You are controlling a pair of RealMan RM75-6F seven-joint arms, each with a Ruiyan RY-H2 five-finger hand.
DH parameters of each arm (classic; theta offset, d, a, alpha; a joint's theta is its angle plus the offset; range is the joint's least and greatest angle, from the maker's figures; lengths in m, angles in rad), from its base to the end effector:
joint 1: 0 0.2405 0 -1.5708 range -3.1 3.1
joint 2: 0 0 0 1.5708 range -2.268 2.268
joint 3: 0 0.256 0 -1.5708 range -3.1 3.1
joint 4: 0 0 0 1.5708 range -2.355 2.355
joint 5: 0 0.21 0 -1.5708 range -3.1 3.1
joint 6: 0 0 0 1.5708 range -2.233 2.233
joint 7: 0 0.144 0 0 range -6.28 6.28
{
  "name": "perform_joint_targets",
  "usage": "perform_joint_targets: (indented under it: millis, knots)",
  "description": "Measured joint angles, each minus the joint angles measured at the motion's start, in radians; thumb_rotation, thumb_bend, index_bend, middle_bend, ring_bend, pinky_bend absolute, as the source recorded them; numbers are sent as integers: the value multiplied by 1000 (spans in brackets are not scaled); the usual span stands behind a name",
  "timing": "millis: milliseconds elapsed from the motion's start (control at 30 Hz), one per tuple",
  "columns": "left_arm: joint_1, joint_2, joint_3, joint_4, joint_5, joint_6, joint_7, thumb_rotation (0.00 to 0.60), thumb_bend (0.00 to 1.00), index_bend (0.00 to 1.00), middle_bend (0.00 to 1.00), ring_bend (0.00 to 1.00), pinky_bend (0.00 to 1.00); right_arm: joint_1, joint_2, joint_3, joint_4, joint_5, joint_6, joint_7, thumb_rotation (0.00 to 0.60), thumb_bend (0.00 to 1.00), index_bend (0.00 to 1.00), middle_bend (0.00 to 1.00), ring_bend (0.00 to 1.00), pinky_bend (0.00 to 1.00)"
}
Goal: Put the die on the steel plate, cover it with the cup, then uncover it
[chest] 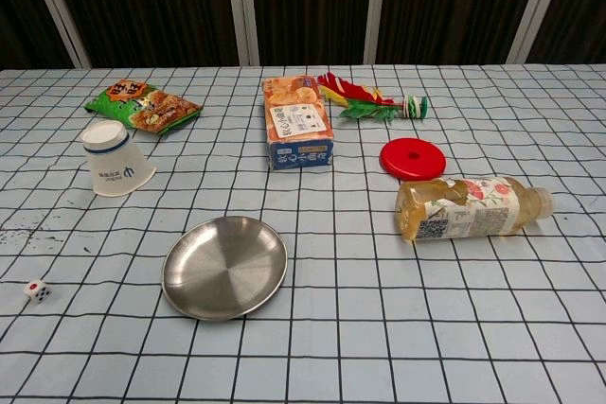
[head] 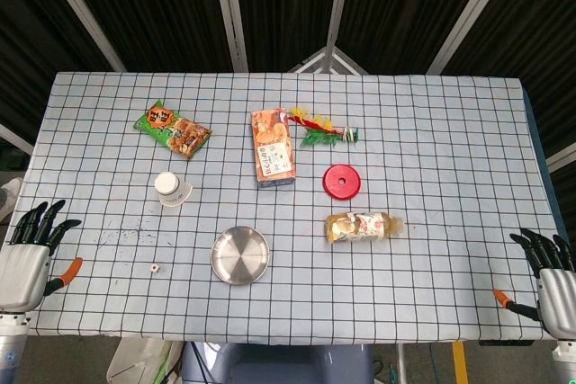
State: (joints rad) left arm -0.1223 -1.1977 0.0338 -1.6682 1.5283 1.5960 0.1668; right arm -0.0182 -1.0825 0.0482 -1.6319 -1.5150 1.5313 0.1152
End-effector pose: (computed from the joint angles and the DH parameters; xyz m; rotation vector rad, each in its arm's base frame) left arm -0.2832 0.1726 0.1325 -1.4241 -0.8260 -0.9357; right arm -0.3221 -0.1481 0.1740 1.2774 -0.9961 0.9416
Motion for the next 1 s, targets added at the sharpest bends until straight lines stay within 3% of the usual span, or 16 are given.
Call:
perform_joint_targets:
  millis: [1000]
  knots:
    - [-17, -4, -35, 22, -35, -85, -47, 600, 415, 284, 93, 0, 93, 0, -6, -4, 13, 27, -22, -22, 600, 56, 199, 141, 131, 0]
